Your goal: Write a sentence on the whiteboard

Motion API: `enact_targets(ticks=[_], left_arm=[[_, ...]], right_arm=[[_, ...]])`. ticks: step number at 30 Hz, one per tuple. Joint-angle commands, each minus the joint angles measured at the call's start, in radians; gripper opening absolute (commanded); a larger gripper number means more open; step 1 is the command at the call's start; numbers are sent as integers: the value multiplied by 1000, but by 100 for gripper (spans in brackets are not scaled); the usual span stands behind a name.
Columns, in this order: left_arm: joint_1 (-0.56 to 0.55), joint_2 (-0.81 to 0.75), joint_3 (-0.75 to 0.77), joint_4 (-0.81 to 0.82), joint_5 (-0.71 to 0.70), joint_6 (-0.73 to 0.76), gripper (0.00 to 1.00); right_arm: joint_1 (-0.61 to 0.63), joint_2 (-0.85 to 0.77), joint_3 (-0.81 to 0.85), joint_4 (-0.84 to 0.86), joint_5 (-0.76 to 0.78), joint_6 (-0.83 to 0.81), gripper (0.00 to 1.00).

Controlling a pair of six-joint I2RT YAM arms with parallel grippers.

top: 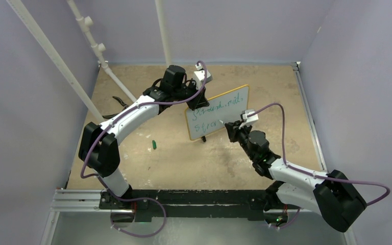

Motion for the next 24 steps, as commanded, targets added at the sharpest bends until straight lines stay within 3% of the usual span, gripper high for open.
enact_targets(ticks=[1, 9, 24], left_arm=[[-5, 2, -20, -2, -3, 36, 0], [-6, 0, -21, -1, -3, 36, 0], [-5, -2, -25, 1, -9, 36, 0]], right_arm=[[2, 23, 36, 15, 46, 10, 0], [2, 68, 62, -2, 41, 10, 0], [2, -23, 20, -6, 136, 49, 0]])
